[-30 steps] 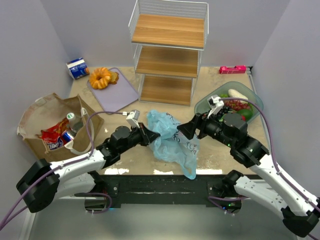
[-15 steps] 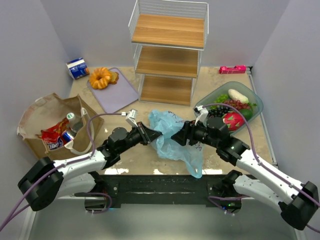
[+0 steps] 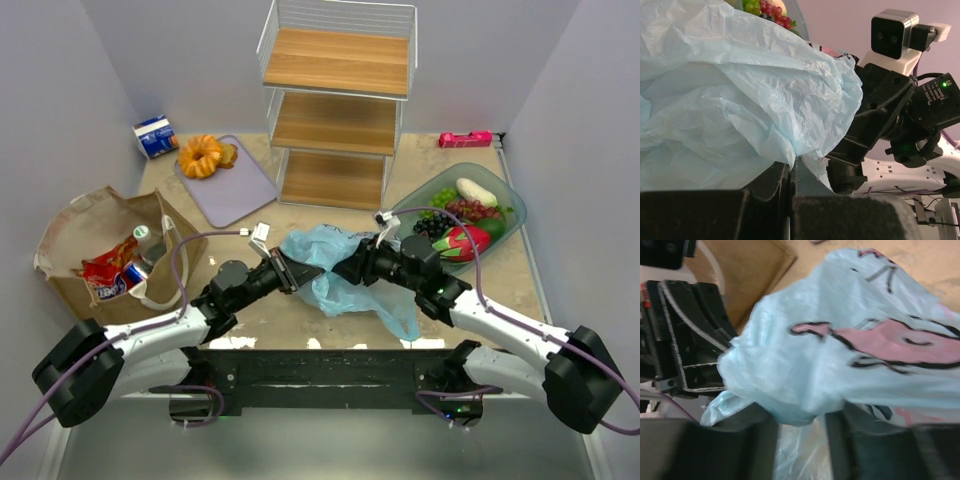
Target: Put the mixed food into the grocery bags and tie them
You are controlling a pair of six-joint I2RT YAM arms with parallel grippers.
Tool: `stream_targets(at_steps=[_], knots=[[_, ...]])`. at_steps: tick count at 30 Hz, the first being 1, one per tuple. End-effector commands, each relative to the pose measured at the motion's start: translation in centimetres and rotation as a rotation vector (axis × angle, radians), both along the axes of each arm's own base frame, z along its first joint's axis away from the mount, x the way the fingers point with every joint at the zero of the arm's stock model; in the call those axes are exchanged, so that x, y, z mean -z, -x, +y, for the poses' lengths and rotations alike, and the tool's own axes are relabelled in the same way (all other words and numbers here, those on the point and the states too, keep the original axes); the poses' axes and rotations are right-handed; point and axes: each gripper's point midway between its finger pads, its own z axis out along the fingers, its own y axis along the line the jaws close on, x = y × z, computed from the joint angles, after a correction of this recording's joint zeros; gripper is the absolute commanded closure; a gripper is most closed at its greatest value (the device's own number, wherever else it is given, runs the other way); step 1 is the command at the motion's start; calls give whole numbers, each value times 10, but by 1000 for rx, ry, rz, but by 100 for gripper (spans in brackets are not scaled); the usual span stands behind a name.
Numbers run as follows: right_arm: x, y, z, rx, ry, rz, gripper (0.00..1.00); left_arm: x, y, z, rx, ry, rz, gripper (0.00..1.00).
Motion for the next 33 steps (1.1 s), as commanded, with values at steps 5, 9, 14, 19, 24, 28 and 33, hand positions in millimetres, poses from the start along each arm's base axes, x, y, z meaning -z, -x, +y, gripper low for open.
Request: stream_targets(at_steps=[5, 9, 14, 19, 24, 28, 33], knots=[[-46, 16, 1, -71, -38, -51, 100, -2, -21, 23, -109, -138, -89, 100], [-39, 32, -14, -51, 37, 80, 100, -20, -39, 31, -112, -409, -293, 65], [-34, 47, -16, -68, 50, 205, 99, -47, -35, 33, -83, -594, -489, 32], [-43, 52, -6, -104, -7, 268, 100, -90, 0, 14, 2, -592, -744, 32], [-60, 48, -1, -101, -36, 265, 100, -78, 40, -10, 260, -551, -891, 32], [-70, 45, 2, -102, -60, 275, 100, -57, 47, -20, 348, -592, -877, 31], [-75, 41, 1, -91, -85, 282, 100, -44, 54, -30, 404, -588, -879, 31]])
